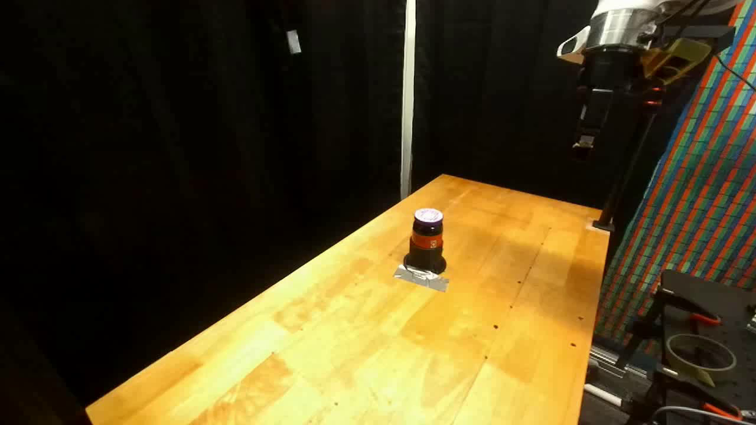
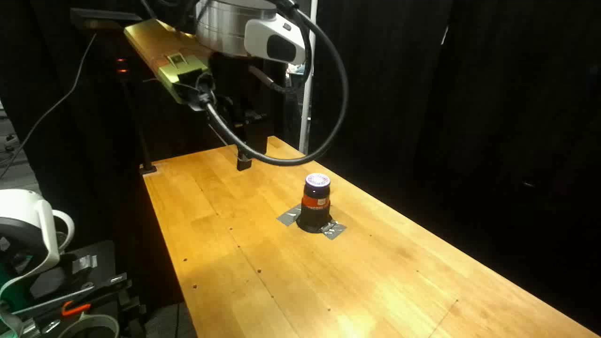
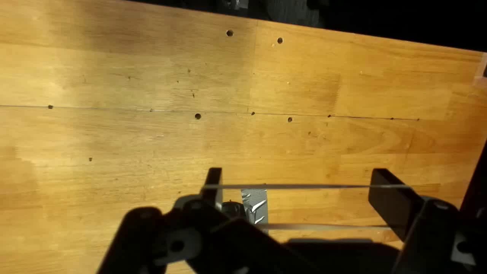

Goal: Put the rubber band around the brown cup

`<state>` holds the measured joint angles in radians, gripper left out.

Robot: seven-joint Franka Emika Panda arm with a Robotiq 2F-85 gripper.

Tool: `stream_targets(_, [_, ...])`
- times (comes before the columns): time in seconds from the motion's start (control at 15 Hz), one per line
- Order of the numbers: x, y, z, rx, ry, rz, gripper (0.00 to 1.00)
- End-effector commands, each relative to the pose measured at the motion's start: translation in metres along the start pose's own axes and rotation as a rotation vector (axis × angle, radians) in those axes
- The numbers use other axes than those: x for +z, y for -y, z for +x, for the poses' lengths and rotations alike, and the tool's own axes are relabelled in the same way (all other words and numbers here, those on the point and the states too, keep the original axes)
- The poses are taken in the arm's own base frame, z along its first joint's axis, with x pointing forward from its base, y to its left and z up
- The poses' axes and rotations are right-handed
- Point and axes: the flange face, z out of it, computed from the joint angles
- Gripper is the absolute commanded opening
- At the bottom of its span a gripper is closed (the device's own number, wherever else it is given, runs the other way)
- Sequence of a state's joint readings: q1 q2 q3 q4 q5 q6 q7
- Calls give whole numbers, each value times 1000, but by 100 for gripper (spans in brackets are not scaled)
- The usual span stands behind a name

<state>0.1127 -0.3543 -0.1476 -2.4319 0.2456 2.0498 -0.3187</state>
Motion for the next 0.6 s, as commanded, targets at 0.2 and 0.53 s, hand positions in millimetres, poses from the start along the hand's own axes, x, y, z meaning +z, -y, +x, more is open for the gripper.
stream_targets(0.2, [-5, 1, 2, -2, -9, -2, 100])
stream_targets(0.53, [9, -9, 54, -13, 15, -31, 100])
